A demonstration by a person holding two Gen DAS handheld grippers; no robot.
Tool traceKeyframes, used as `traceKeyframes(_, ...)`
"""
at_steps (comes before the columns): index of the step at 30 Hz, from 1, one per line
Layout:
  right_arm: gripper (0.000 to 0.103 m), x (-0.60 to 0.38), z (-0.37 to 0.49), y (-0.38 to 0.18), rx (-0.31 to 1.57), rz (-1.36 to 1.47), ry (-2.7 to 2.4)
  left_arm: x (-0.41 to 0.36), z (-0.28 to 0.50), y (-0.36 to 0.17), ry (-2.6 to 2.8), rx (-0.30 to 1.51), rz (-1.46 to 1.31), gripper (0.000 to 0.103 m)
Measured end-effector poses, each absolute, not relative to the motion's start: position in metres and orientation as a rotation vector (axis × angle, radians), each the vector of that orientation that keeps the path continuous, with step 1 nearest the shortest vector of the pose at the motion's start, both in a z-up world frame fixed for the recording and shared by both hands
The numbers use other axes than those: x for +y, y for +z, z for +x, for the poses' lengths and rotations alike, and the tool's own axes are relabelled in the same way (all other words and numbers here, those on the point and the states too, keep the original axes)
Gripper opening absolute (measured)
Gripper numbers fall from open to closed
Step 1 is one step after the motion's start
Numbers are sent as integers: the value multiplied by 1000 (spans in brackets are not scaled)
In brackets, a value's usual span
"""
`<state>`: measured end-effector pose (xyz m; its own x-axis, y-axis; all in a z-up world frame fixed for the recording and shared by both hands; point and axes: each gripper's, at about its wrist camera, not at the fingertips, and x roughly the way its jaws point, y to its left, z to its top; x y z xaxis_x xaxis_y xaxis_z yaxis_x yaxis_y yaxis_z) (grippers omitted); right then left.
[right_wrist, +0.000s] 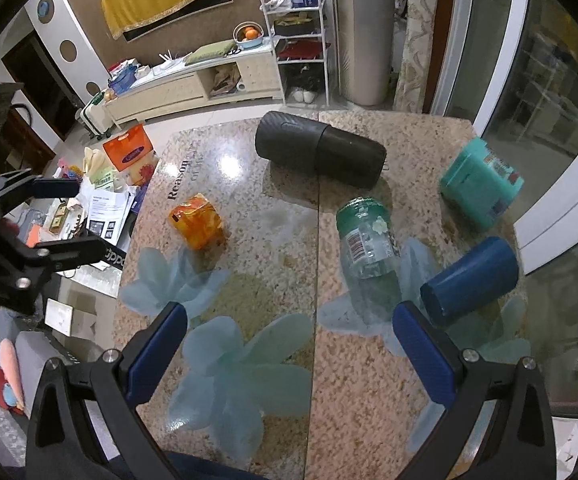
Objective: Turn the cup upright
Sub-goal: 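Reach the left gripper to the orange cup lying sideways and close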
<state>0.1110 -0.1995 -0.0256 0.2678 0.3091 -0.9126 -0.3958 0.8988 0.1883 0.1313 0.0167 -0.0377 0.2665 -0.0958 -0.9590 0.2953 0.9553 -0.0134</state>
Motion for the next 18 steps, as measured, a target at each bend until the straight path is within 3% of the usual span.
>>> traceKeyframes(18,103,-211,153,-64,1293,-115,481,17,217,-162,-267,1577,188,103)
